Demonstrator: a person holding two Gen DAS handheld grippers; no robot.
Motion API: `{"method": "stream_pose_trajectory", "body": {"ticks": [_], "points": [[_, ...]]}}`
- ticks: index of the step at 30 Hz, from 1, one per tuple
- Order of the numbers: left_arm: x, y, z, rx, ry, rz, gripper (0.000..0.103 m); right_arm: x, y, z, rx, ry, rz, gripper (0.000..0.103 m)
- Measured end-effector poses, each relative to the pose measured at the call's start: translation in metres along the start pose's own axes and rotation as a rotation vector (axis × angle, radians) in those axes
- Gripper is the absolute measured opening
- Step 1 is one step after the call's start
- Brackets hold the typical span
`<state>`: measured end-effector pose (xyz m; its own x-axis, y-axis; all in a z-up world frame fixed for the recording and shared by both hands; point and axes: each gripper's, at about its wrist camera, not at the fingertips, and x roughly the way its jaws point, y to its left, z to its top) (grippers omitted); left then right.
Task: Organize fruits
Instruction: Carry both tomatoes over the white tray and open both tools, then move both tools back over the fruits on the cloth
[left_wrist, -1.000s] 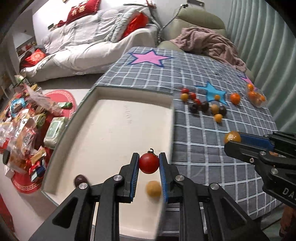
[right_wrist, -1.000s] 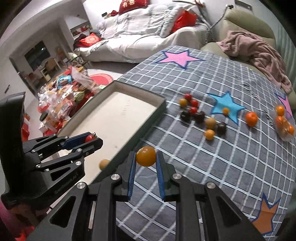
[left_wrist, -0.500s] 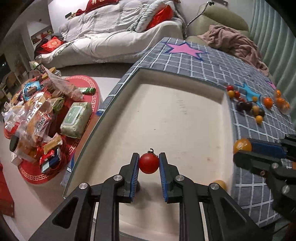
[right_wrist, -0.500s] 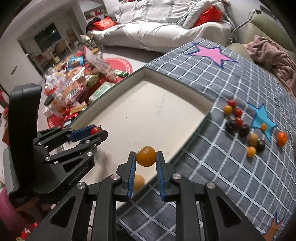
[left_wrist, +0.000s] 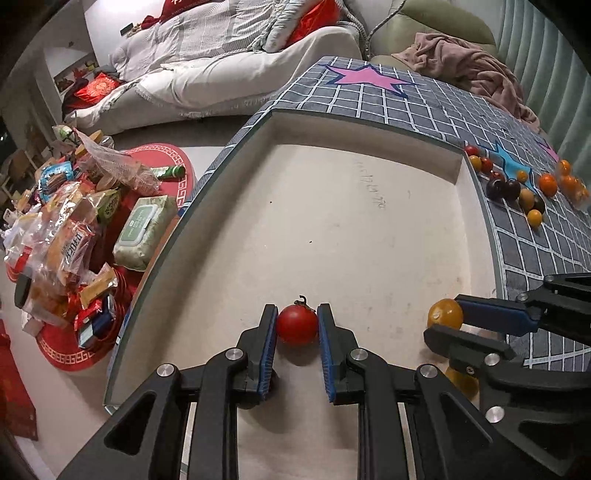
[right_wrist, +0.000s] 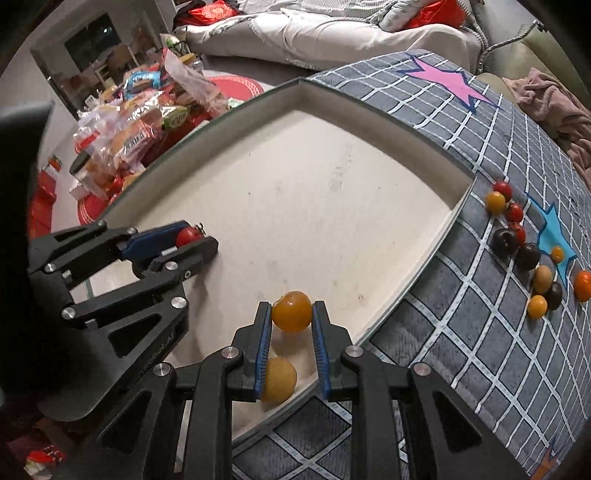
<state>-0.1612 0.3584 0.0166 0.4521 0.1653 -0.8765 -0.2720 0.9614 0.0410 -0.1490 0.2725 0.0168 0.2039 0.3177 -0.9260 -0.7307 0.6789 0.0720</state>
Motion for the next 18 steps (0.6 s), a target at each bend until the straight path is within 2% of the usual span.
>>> {"method": "stream_pose_trajectory", "body": {"ticks": [5, 7, 9, 11, 13, 17, 18], "points": [[0.0, 0.002, 0.001, -0.006, 0.005, -0.006, 0.024, 0.002, 0.001, 0.001, -0.008, 0.004, 0.0, 0.027], [0.0, 0.002, 0.001, -0.007, 0.005, 0.002, 0.03, 0.001, 0.002, 0.0, -0.01, -0.002, -0.002, 0.03], [0.001, 0.007, 0.001, -0.031, 0.002, 0.036, 0.066, -0.002, 0.0, -0.001, -0.013, -0.012, -0.014, 0.03], [0.001, 0.014, 0.0, -0.064, -0.003, 0.025, 0.075, -0.005, -0.003, -0.002, 0.0, -0.019, 0.001, 0.035], [0.002, 0.018, 0.0, -0.089, 0.017, 0.003, 0.075, -0.009, -0.004, -0.002, 0.006, -0.033, 0.0, 0.048], [0.004, 0.019, -0.002, -0.099, 0.042, 0.006, 0.075, -0.019, -0.005, -0.003, 0.011, -0.059, -0.003, 0.063], [0.003, 0.019, -0.002, -0.101, 0.046, 0.004, 0.075, -0.023, -0.006, -0.004, 0.011, -0.069, -0.001, 0.069]]}}
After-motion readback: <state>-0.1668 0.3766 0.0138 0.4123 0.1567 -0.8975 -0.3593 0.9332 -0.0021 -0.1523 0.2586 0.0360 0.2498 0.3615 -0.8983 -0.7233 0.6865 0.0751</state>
